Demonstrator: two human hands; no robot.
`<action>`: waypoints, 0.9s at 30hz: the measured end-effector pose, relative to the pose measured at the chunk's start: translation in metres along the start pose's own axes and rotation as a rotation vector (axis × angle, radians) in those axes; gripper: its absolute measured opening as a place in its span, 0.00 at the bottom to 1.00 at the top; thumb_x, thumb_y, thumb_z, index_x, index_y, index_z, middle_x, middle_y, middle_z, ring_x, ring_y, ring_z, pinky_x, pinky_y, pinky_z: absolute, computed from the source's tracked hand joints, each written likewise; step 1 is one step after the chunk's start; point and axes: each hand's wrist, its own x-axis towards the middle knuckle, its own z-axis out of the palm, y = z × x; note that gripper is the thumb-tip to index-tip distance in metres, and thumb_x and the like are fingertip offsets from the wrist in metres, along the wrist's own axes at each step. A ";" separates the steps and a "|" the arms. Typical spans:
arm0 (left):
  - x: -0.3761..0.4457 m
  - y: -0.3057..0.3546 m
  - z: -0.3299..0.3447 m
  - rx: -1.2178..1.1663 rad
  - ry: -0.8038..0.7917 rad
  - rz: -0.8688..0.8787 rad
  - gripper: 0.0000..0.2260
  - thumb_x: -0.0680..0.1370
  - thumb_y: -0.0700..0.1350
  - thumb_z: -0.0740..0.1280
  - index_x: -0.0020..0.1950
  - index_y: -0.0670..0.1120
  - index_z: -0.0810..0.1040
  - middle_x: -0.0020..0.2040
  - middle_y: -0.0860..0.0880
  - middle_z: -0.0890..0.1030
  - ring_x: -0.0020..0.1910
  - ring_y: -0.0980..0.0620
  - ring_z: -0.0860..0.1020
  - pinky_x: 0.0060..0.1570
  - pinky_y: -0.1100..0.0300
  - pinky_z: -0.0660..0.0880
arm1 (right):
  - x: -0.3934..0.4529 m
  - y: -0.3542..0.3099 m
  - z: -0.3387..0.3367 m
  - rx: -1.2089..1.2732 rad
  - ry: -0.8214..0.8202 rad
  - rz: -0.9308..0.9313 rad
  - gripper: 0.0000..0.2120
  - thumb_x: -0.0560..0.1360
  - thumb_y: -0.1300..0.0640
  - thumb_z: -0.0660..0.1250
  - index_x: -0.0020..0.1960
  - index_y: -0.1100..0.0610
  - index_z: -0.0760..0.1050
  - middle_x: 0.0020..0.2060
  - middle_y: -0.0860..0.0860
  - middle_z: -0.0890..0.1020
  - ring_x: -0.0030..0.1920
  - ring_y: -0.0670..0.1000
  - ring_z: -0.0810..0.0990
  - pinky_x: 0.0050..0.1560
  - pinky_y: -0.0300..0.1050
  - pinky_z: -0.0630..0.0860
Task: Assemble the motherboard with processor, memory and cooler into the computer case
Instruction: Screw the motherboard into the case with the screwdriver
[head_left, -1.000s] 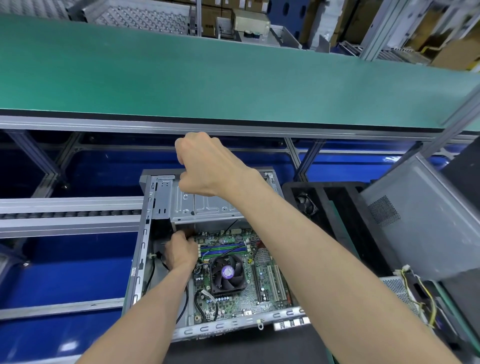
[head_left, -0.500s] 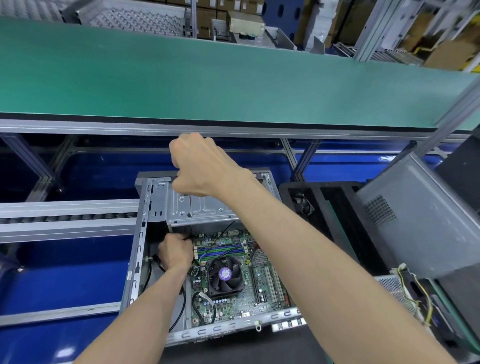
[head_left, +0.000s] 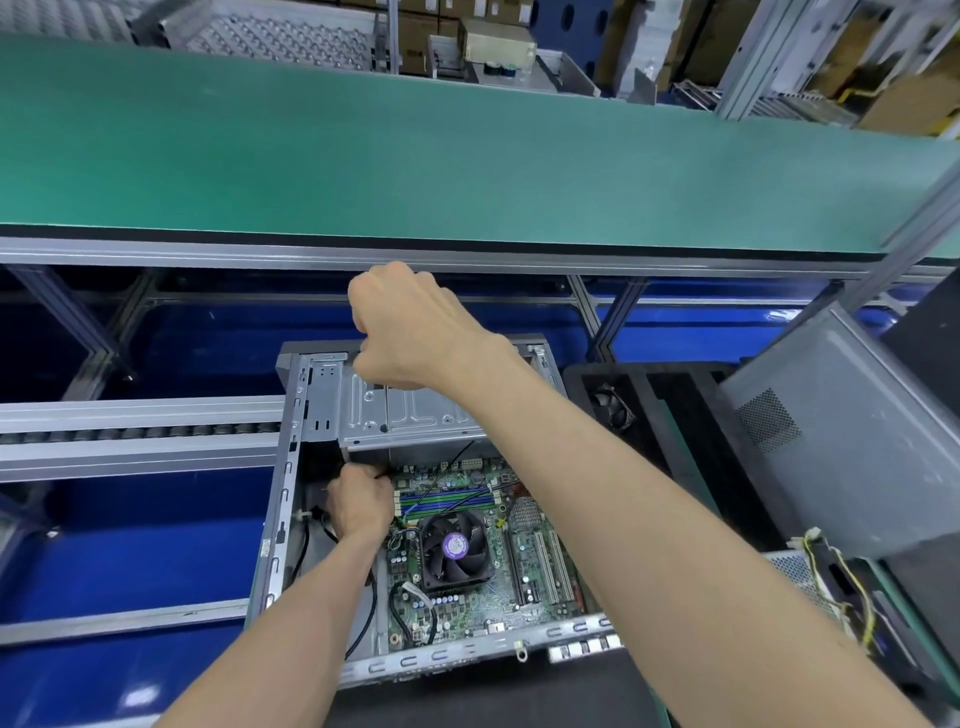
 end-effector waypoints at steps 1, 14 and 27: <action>0.000 0.000 0.000 0.005 0.000 0.000 0.10 0.76 0.38 0.67 0.50 0.46 0.87 0.43 0.40 0.85 0.36 0.45 0.73 0.41 0.60 0.70 | 0.001 -0.002 0.003 -0.055 0.036 0.014 0.16 0.69 0.60 0.66 0.35 0.54 0.57 0.35 0.50 0.63 0.32 0.52 0.65 0.32 0.44 0.59; -0.003 0.000 -0.003 -0.012 0.022 -0.019 0.08 0.74 0.37 0.68 0.44 0.46 0.87 0.29 0.48 0.76 0.28 0.49 0.71 0.37 0.60 0.68 | 0.000 0.003 -0.001 -0.048 0.017 0.024 0.16 0.70 0.61 0.66 0.35 0.55 0.58 0.34 0.49 0.63 0.32 0.51 0.64 0.30 0.43 0.57; -0.002 -0.002 -0.002 -0.035 0.027 -0.011 0.08 0.74 0.38 0.69 0.47 0.46 0.87 0.32 0.46 0.77 0.34 0.44 0.75 0.38 0.60 0.70 | 0.003 -0.002 -0.007 -0.121 -0.034 -0.040 0.15 0.72 0.59 0.64 0.35 0.54 0.58 0.34 0.50 0.64 0.33 0.54 0.67 0.32 0.44 0.61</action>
